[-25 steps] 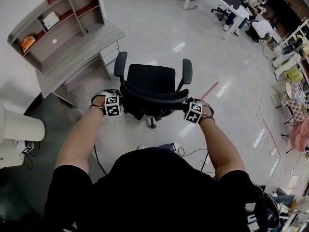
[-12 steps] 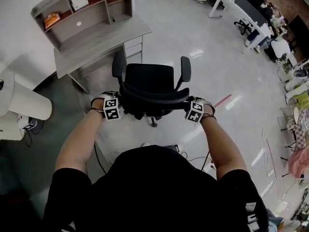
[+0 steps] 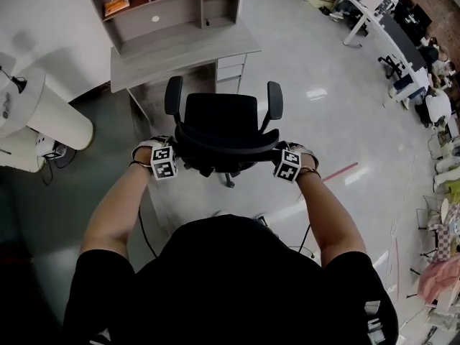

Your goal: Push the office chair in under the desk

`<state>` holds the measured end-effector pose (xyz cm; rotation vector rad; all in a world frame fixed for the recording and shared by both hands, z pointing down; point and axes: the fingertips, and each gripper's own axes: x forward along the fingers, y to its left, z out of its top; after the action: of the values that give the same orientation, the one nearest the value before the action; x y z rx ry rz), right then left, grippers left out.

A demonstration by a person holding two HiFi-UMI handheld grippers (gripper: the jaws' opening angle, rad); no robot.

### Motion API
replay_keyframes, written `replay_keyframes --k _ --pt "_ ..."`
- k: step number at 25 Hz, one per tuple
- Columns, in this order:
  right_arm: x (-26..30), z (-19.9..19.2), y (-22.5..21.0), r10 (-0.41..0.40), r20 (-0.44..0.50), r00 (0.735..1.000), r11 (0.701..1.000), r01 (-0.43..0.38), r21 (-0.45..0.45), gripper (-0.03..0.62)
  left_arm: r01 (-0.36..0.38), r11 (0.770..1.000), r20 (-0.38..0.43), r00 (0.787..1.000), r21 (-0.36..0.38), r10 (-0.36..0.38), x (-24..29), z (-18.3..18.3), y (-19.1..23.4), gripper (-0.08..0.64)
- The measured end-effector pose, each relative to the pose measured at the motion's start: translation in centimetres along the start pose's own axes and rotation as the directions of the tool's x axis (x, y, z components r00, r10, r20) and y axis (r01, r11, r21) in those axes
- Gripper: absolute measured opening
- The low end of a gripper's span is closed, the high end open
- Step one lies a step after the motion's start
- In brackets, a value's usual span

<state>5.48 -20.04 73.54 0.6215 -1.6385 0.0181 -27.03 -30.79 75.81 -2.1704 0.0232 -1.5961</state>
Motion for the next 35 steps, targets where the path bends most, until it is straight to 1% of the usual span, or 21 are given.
replay_keyframes --k 3,9,14,19,22,28,35 --pt "0.6 2.4 -0.5 0.008 0.02 1.0 0.999 -0.007 -0.046 0.175 -0.011 0.999 -0.025 1.0 -0.051 0.009 -1.1 -2.1 -0.8 0.155" --pt "1.7 6.1 -1.4 0.026 0.047 0.999 0.991 -0.02 -0.13 0.175 -0.022 0.989 -0.058 0.998 -0.145 0.014 -3.2 -5.0 -2.3 0.153" --pt "2.4 9.0 -1.7 0.044 0.069 0.997 0.981 -0.03 -0.192 0.175 -0.019 0.981 -0.074 0.997 -0.193 0.005 -3.7 -7.5 -3.9 0.153" --pt "2.8 10.9 -1.8 0.073 0.079 0.994 0.967 -0.051 -0.248 0.173 -0.016 0.969 -0.098 0.995 -0.245 -0.008 -4.8 -8.8 -5.2 0.152" --pt "3.0 11.4 -1.8 0.083 0.083 0.993 0.959 -0.057 -0.278 0.172 -0.025 0.964 -0.11 0.994 -0.265 -0.005 -5.1 -9.1 -5.7 0.152" --pt "3.3 11.2 -2.6 0.092 0.082 0.992 0.945 -0.061 -0.321 0.166 -0.036 0.952 -0.117 0.993 -0.305 0.0 -5.1 -8.6 -6.1 0.153" --pt "3.3 10.8 -3.0 0.084 0.097 0.992 0.939 -0.046 -0.341 0.163 -0.064 0.94 -0.131 0.991 -0.334 0.021 -5.1 -8.0 -6.2 0.161"
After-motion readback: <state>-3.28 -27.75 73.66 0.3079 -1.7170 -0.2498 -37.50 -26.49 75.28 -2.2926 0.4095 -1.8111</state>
